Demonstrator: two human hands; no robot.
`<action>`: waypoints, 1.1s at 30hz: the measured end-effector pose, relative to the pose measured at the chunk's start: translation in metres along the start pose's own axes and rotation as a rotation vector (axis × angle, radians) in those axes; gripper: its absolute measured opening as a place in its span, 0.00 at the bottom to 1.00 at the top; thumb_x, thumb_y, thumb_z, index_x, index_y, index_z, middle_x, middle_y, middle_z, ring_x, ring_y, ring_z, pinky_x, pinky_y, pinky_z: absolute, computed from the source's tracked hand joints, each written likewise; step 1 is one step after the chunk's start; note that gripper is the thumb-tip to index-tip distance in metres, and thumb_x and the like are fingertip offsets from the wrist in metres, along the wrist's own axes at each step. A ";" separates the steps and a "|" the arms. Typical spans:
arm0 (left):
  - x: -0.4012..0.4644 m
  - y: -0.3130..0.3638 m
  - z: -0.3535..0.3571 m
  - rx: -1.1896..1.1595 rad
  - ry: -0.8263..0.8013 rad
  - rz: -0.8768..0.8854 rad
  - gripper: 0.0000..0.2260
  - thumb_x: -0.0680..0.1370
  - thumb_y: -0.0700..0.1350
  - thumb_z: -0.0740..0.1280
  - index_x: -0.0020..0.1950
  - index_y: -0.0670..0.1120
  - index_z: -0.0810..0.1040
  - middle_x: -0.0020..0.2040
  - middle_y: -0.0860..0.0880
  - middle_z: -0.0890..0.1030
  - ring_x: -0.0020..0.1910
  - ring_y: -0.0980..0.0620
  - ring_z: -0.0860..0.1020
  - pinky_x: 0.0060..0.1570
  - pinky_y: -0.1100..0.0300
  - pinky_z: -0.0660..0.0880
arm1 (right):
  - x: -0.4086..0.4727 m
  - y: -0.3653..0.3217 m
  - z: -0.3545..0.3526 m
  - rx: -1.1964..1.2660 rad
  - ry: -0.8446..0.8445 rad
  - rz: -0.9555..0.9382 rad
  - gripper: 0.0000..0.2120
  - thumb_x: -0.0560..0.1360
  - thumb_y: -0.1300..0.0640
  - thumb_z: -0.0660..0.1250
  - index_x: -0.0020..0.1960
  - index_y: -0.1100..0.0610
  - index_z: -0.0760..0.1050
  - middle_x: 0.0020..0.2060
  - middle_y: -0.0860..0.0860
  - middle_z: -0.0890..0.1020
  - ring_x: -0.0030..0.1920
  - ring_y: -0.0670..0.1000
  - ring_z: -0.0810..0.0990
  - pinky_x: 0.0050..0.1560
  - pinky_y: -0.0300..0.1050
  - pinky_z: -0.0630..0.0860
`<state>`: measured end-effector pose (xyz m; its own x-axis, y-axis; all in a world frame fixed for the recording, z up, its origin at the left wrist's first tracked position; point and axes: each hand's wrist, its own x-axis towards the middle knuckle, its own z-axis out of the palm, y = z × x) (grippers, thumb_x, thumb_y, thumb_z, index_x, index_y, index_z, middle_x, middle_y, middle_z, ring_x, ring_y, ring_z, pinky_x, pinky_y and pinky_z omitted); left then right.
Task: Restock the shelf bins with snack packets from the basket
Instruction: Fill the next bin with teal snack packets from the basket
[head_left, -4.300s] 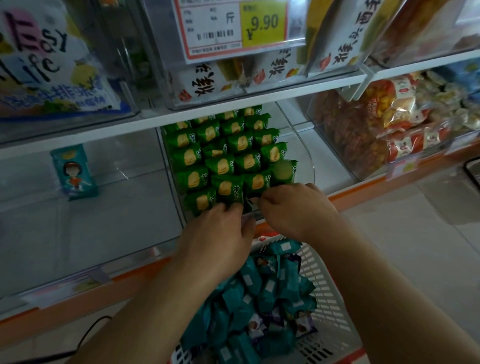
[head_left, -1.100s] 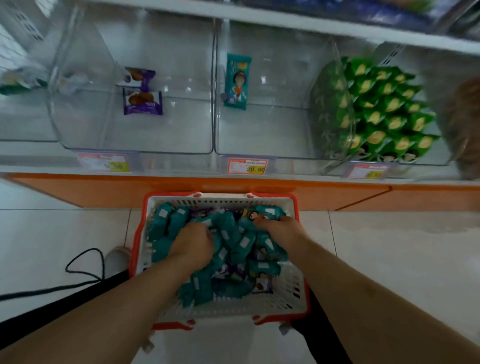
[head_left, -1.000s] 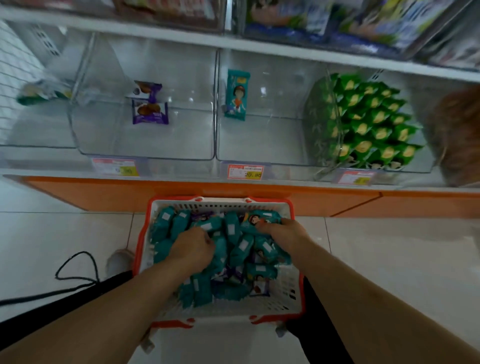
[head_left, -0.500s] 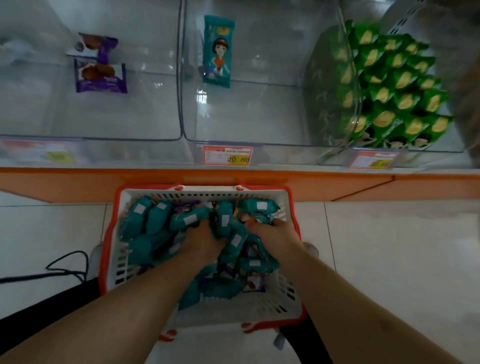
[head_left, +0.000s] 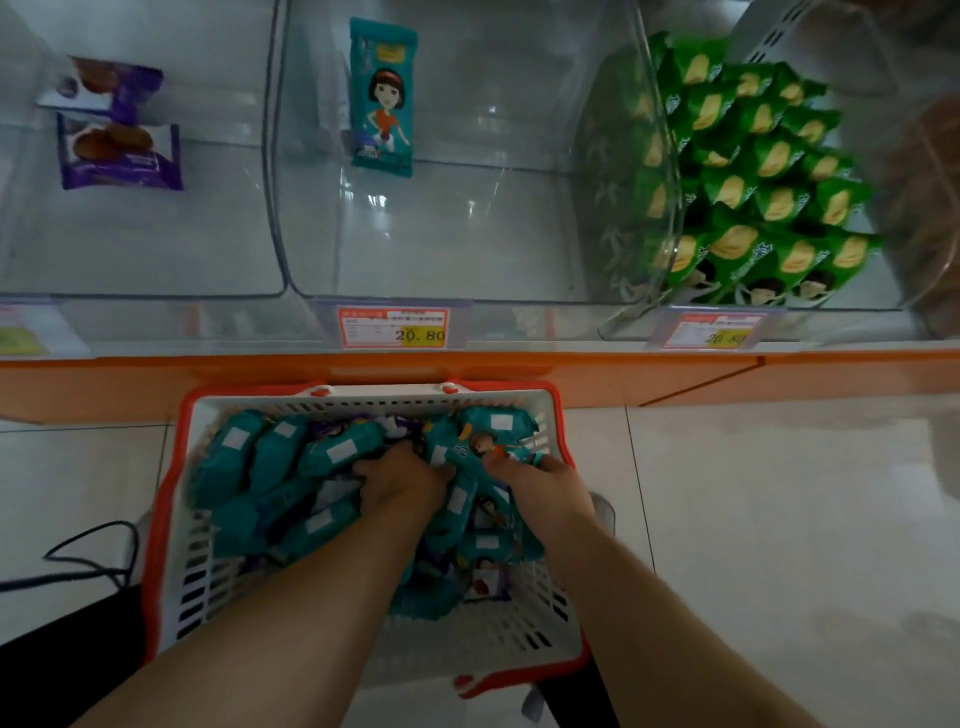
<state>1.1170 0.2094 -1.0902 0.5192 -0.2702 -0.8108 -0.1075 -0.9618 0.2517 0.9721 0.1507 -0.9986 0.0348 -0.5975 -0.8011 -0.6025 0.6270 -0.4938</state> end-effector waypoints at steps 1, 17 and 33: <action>0.001 -0.003 -0.001 0.010 0.004 0.010 0.27 0.75 0.63 0.73 0.69 0.51 0.75 0.71 0.38 0.68 0.61 0.38 0.73 0.55 0.51 0.76 | 0.002 0.001 -0.001 0.009 -0.010 0.011 0.13 0.72 0.40 0.77 0.47 0.45 0.78 0.44 0.45 0.84 0.45 0.50 0.83 0.46 0.48 0.82; -0.182 -0.009 -0.156 -0.237 -0.174 0.439 0.17 0.68 0.60 0.80 0.51 0.56 0.84 0.49 0.60 0.80 0.44 0.63 0.77 0.49 0.64 0.74 | -0.156 -0.102 -0.065 0.097 -0.343 -0.226 0.35 0.58 0.36 0.84 0.61 0.49 0.83 0.53 0.52 0.88 0.53 0.57 0.87 0.60 0.63 0.82; -0.175 0.120 -0.232 -0.315 0.314 0.798 0.11 0.72 0.59 0.77 0.51 0.58 0.83 0.46 0.62 0.83 0.46 0.63 0.81 0.34 0.68 0.73 | -0.102 -0.227 -0.049 0.631 -0.458 -0.623 0.25 0.75 0.56 0.72 0.72 0.60 0.76 0.65 0.59 0.83 0.66 0.60 0.81 0.73 0.60 0.72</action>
<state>1.2099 0.1519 -0.7951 0.6019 -0.7813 -0.1651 -0.3209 -0.4259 0.8459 1.0663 0.0449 -0.7885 0.5847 -0.7432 -0.3253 0.1571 0.4971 -0.8533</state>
